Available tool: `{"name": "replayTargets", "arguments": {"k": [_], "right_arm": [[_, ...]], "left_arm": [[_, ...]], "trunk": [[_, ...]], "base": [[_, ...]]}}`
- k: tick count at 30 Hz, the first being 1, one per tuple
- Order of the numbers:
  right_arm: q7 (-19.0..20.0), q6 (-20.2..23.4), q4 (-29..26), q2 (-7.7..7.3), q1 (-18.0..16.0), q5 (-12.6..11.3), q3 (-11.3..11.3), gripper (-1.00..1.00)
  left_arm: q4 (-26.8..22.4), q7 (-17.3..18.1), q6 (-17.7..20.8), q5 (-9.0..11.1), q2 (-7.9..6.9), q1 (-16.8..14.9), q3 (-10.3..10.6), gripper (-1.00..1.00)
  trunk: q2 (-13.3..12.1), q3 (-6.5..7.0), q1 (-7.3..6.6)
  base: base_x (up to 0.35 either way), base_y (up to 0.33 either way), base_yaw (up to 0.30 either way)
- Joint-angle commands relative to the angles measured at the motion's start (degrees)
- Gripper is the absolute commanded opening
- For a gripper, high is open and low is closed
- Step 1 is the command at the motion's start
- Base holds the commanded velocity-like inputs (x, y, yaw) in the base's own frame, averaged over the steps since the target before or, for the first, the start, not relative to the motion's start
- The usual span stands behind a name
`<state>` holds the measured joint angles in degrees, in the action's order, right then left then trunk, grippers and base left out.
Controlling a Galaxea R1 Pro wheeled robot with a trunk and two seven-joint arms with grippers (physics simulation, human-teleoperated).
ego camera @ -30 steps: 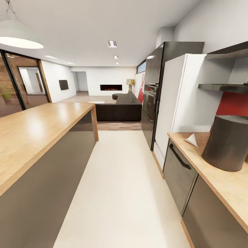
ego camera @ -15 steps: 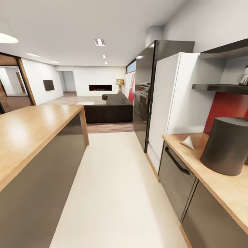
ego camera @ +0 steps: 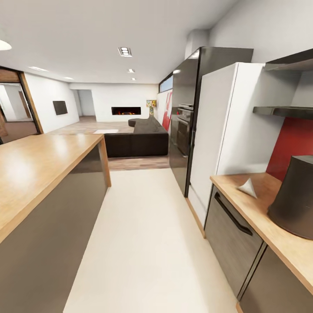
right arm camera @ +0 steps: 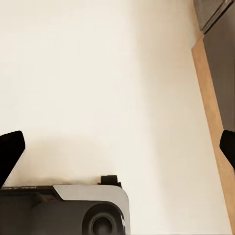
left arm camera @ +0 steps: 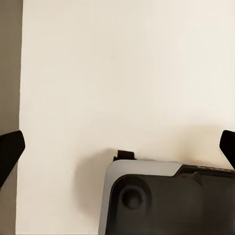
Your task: Set up a coffee station on the kitchen countertop: keep the coffee maker on the countertop, move the bottle of coffee from the kitchen shelf to the counter next to the coffee maker, place a paper coffee filter on top of the coffee maker, put the saucer next to the coffee maker with the coffee cup on the saucer, and place the electric kettle next to the coffee maker.
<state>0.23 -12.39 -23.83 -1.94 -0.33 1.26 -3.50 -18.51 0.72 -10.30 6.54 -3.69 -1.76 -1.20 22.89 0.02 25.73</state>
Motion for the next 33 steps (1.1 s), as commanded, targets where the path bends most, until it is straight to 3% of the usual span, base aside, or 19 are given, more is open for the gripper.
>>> {"name": "replayTargets", "arguments": {"k": [1,10,33], "right_arm": [[0.0,-0.19,0.04,0.02,-0.02,0.09,-0.19,1.0],[0.03,-0.18,0.08,0.03,-0.02,-0.11,-0.28,1.0],[0.03,-0.18,0.1,0.03,-0.02,-0.04,-0.28,1.0]], "left_arm": [[0.05,0.08,-0.16,0.58,-0.01,-0.04,0.06,1.0],[0.05,0.07,-0.16,0.58,-0.01,-0.06,0.06,1.0],[0.14,0.08,-0.16,0.58,0.06,-0.06,0.06,1.0]], "trunk": [[0.03,-0.02,0.05],[0.03,-0.02,0.05],[0.03,-0.02,0.05]], "base": [[0.336,0.0,-0.135],[0.335,0.037,-0.274],[0.291,0.212,-0.3]]}}
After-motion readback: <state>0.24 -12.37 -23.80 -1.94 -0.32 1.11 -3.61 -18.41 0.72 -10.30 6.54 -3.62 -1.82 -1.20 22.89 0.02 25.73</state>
